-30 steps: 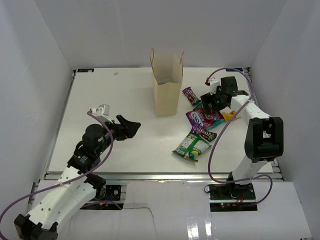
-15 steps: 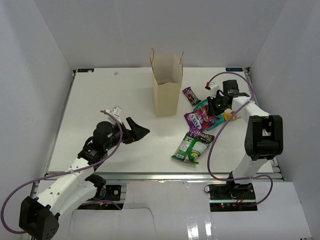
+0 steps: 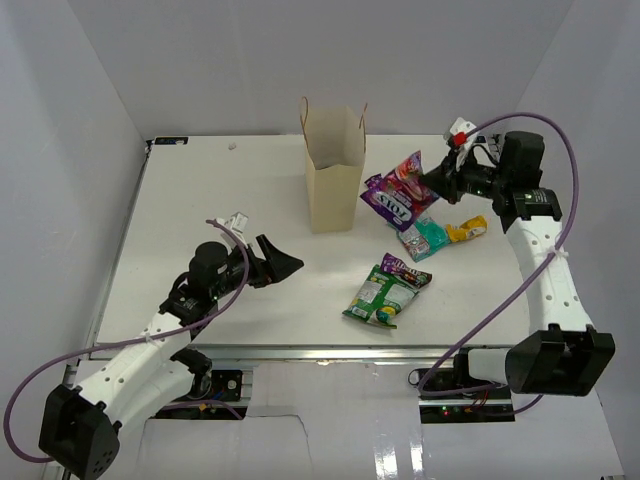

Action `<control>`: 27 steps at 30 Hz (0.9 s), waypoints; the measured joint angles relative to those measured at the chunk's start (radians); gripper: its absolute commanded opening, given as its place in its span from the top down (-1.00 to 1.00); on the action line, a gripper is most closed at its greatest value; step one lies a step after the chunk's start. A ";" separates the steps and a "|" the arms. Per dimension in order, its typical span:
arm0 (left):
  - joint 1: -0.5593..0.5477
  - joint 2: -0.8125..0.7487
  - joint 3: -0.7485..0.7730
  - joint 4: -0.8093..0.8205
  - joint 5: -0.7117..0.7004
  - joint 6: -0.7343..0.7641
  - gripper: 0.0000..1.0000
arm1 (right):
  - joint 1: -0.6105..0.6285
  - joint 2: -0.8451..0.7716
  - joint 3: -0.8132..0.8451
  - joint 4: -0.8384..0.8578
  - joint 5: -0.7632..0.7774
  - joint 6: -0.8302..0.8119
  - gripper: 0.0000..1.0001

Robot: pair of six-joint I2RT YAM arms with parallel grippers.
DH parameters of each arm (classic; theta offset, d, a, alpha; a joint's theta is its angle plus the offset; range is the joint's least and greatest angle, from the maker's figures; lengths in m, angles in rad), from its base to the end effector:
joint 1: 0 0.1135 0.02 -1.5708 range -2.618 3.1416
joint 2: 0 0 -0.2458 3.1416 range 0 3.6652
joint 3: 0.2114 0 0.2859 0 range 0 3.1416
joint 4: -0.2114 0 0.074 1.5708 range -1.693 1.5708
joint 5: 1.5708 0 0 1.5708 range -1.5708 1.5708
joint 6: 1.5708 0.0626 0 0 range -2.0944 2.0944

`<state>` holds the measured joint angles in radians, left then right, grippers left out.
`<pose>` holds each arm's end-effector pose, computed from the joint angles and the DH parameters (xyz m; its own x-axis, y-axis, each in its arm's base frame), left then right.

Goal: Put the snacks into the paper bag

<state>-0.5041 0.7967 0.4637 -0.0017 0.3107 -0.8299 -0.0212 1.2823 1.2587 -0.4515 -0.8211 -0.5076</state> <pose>0.2168 -0.1414 0.2107 -0.7200 -0.4051 -0.5634 0.2688 0.5856 -0.7647 0.3356 0.0387 0.3492 -0.0904 -0.3294 -0.9399 -0.7783 0.6121 -0.1397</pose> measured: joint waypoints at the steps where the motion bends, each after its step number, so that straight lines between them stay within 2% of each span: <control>1: 0.000 0.007 0.000 0.005 0.003 0.000 -0.89 | 0.011 -0.008 0.033 0.011 -0.021 0.004 0.85; 7: 0.000 0.049 0.000 0.029 0.022 0.004 -0.89 | 0.134 0.026 0.284 0.141 -0.050 0.090 0.85; 11: 0.000 0.056 0.000 0.035 0.030 0.009 -0.90 | 0.272 0.126 0.485 0.224 0.058 0.102 0.85; 16: -0.002 0.047 0.000 0.034 0.034 0.010 -0.91 | 0.418 0.292 0.665 0.337 0.253 0.033 0.85; 22: -0.004 -0.040 -0.013 0.032 0.024 0.006 -0.92 | 0.451 0.403 0.658 0.411 0.359 -0.044 0.85; 27: -0.004 -0.031 -0.014 0.030 0.019 0.007 -0.93 | 0.462 0.419 0.591 0.457 0.420 -0.097 0.85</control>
<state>-0.5079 0.7654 0.4496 0.0284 0.3302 -0.8227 0.4412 1.7012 1.8492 0.0055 -0.4015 -0.6044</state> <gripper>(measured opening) 0.959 0.079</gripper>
